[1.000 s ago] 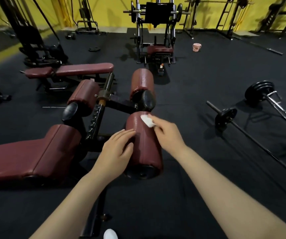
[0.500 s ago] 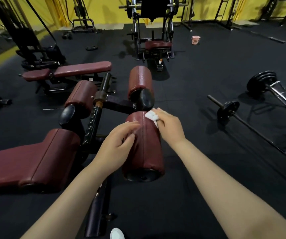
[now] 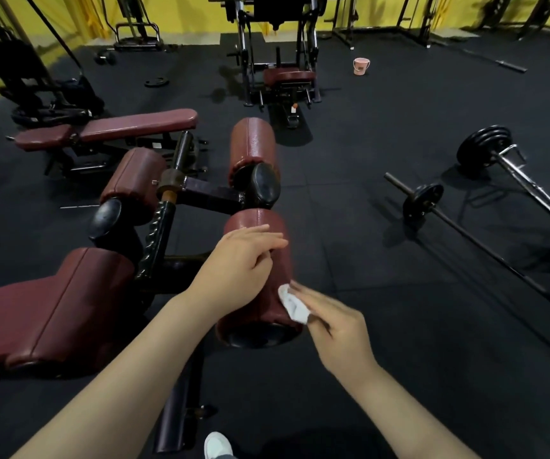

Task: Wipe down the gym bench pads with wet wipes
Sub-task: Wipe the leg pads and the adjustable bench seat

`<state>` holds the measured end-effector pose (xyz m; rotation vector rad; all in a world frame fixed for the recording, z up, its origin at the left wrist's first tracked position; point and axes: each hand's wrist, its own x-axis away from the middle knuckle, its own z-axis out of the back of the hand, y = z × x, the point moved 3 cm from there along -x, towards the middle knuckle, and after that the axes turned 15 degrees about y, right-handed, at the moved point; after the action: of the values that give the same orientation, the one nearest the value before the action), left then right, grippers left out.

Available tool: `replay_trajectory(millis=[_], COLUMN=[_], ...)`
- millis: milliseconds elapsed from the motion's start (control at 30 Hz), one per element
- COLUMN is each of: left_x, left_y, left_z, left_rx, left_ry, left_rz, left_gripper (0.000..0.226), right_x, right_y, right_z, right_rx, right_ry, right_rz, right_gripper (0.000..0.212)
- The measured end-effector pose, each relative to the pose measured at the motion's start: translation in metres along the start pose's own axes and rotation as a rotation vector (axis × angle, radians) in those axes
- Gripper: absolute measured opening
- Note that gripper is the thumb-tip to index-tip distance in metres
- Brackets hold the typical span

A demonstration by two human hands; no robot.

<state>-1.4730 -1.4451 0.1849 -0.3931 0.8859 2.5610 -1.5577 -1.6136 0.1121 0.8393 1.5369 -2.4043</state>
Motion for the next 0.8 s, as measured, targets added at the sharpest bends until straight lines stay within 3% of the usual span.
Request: replay_trajectory(millis=[167,367,600,700,800], left_x=[0.018,0.033,0.045,0.046,0.051], left_y=[-0.008,-0.015,-0.035,-0.035,-0.039], left_z=[0.004,0.020,0.026,0.023,0.021], left_rx=[-0.173,-0.170,0.013,0.088,0.153], left_ry=[0.029,0.101,0.120,0.154,0.181], left_rz=[-0.042,0.034,0.209,0.272,0.369], left_gripper=[0.046,0.050,0.053,0.046,0.048], right_x=[-0.086,-0.140,-0.020,-0.036,-0.096], right_y=[0.016,0.019,-0.026,-0.024,-0.010], right_z=[-0.039,-0.063,-0.001,0.003,-0.029], right_rx=[0.168,0.239,0.039,0.075,0.324], right_ry=[0.050,0.072,-0.181,-0.278,-0.204], right_rz=[0.018,-0.086,0.165,0.338,0.359], right_gripper=[0.044,0.041,0.049,0.050,0.042])
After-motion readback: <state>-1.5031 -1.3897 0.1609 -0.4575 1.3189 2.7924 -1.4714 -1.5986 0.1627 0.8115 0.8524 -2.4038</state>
